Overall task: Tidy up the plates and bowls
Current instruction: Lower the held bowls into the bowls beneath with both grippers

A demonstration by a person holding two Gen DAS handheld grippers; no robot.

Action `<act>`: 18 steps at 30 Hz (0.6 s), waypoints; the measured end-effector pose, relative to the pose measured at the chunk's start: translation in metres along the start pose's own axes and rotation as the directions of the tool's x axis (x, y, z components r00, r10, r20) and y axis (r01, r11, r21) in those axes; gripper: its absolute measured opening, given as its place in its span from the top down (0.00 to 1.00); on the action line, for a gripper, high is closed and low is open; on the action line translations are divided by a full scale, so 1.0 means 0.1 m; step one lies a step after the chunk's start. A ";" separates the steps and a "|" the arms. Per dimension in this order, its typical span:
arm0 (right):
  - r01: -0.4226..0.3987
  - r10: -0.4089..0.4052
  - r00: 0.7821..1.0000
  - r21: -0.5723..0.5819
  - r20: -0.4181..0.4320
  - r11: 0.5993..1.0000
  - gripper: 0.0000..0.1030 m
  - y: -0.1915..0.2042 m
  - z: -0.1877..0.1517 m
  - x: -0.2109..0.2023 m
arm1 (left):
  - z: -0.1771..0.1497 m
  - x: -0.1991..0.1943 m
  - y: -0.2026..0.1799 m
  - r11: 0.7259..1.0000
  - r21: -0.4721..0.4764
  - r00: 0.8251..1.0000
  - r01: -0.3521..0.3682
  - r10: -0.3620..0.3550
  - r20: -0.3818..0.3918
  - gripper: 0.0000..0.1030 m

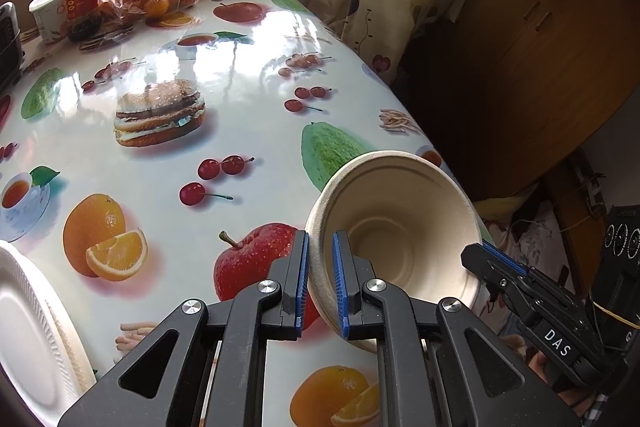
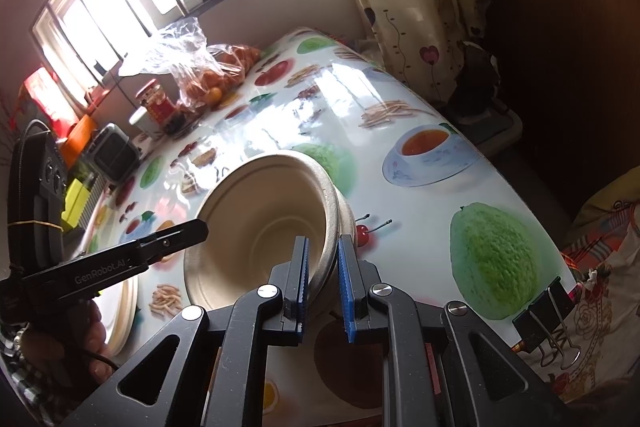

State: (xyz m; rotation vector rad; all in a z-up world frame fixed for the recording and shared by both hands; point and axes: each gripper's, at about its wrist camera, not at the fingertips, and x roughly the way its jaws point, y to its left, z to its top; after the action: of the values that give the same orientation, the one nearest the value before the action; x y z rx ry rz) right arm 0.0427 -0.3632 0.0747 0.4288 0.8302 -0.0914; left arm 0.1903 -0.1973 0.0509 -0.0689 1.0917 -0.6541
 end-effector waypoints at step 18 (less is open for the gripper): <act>-0.001 0.001 1.000 0.002 -0.002 1.000 0.76 -0.03 -0.02 0.02 | 0.00 0.01 0.00 1.000 0.003 1.000 -0.003 0.003 -0.003 0.87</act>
State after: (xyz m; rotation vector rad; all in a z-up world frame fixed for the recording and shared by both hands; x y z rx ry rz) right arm 0.0419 -0.3650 0.0713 0.4309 0.8321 -0.0907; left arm 0.1906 -0.1977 0.0494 -0.0639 1.0934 -0.6532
